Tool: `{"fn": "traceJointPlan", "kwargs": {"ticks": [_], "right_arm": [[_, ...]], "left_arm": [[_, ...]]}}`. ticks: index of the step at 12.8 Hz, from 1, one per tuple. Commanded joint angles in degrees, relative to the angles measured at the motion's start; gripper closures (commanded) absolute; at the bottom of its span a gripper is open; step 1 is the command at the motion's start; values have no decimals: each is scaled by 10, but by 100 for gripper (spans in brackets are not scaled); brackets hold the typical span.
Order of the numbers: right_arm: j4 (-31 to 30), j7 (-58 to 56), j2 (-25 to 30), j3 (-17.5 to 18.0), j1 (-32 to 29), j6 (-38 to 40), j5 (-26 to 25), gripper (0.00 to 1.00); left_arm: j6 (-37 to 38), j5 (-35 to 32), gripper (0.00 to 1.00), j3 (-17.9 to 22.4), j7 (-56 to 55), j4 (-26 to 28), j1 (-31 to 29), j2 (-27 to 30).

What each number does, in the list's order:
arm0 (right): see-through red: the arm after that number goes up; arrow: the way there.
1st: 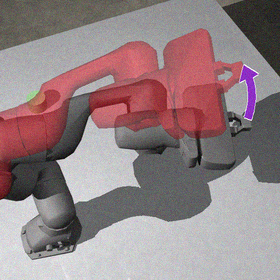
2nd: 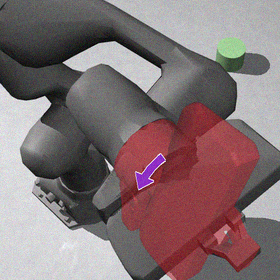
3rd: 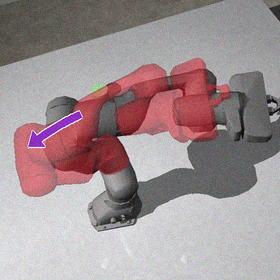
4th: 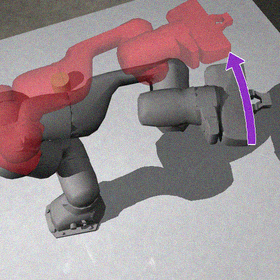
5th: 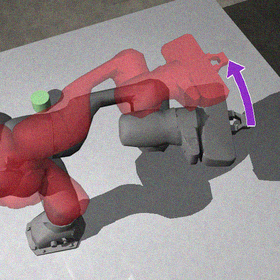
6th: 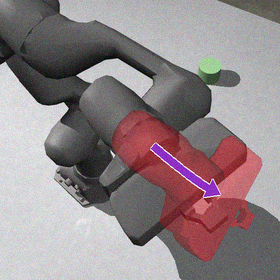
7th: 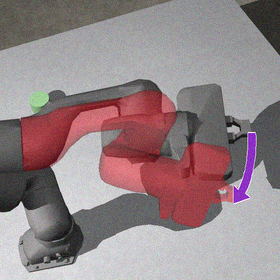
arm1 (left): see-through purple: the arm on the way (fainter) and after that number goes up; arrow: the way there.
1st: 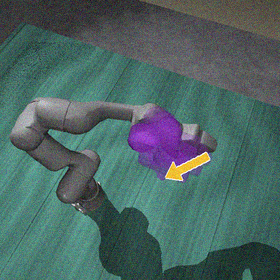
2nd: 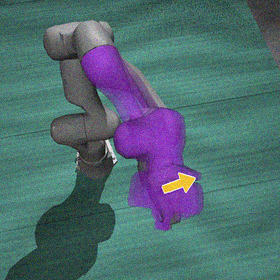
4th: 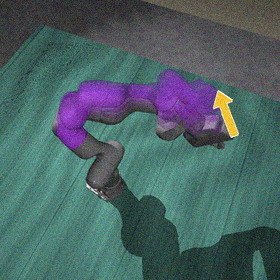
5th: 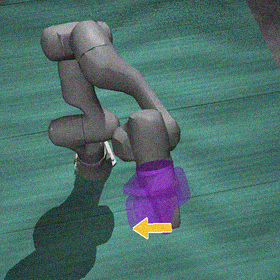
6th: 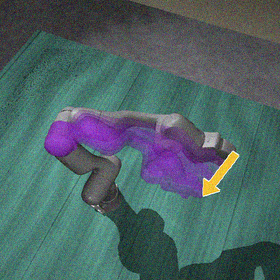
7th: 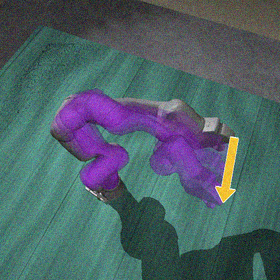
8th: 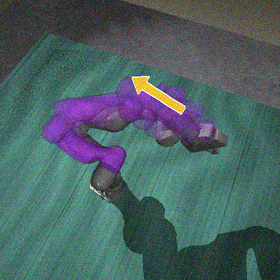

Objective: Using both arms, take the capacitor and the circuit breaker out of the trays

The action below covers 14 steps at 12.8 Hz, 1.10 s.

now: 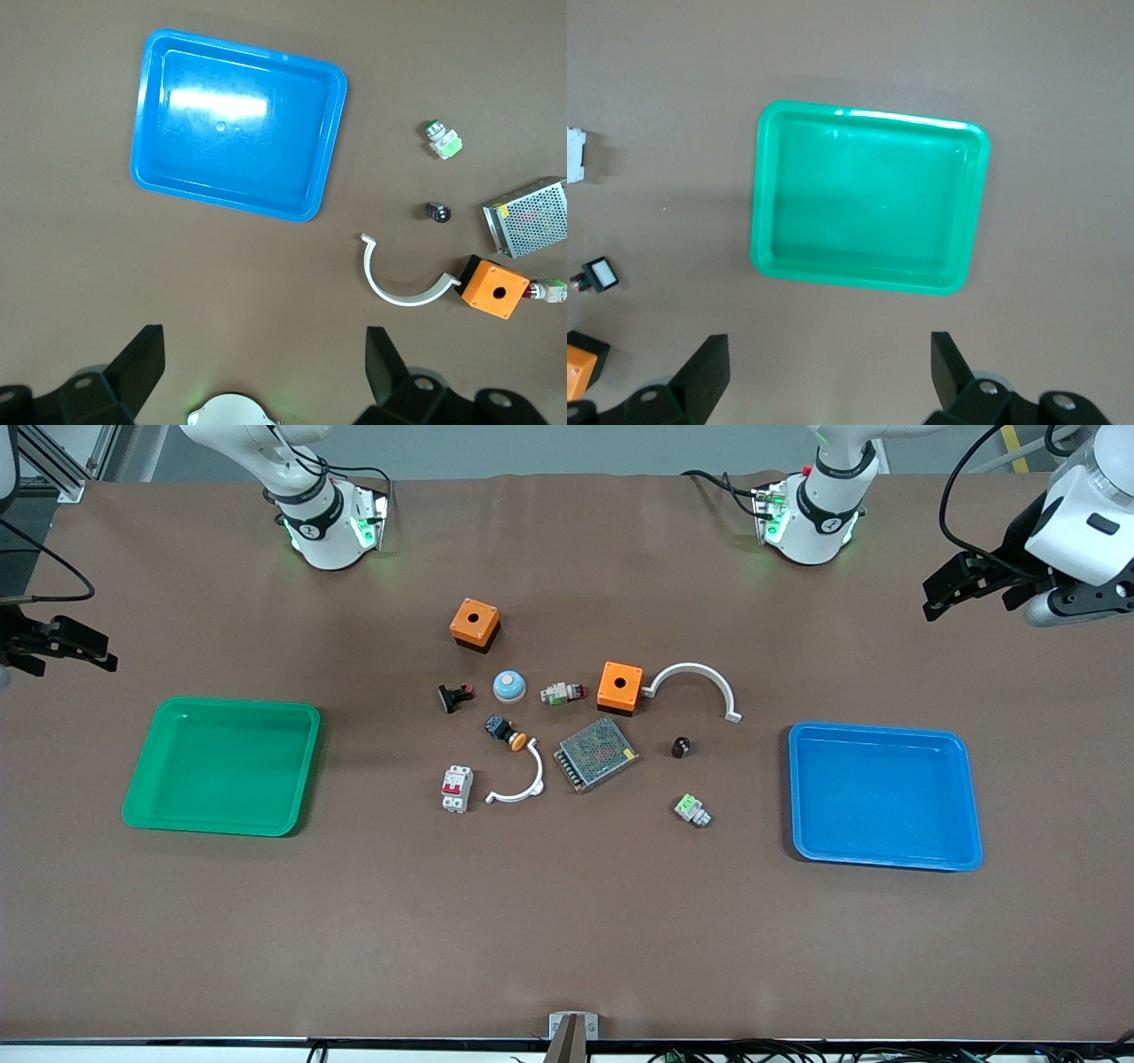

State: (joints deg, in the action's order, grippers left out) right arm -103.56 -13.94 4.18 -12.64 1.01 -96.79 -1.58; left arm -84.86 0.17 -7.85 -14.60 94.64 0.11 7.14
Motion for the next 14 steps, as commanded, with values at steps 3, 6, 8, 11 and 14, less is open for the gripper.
{"fn": "traceJointPlan", "kwargs": {"ticks": [3,6,8,11,14], "right_arm": [[19,-6,-5,11,-15,-6,-12,0],[44,2,-13,15,-3,-6,-11,0],[84,4,-26,15,16,-2,-10,0],[146,3,-61,16,22,7,-3,0],[151,5,-63,15,18,13,29,0]], "left_arm": [[8,11,0,0,7,-17,-4,0],[8,10,0,1,31,-17,-4,-6],[8,5,0,1,32,-24,-3,-12],[8,4,0,2,33,-43,-4,-20],[8,4,0,1,32,-43,-3,-21]]}}
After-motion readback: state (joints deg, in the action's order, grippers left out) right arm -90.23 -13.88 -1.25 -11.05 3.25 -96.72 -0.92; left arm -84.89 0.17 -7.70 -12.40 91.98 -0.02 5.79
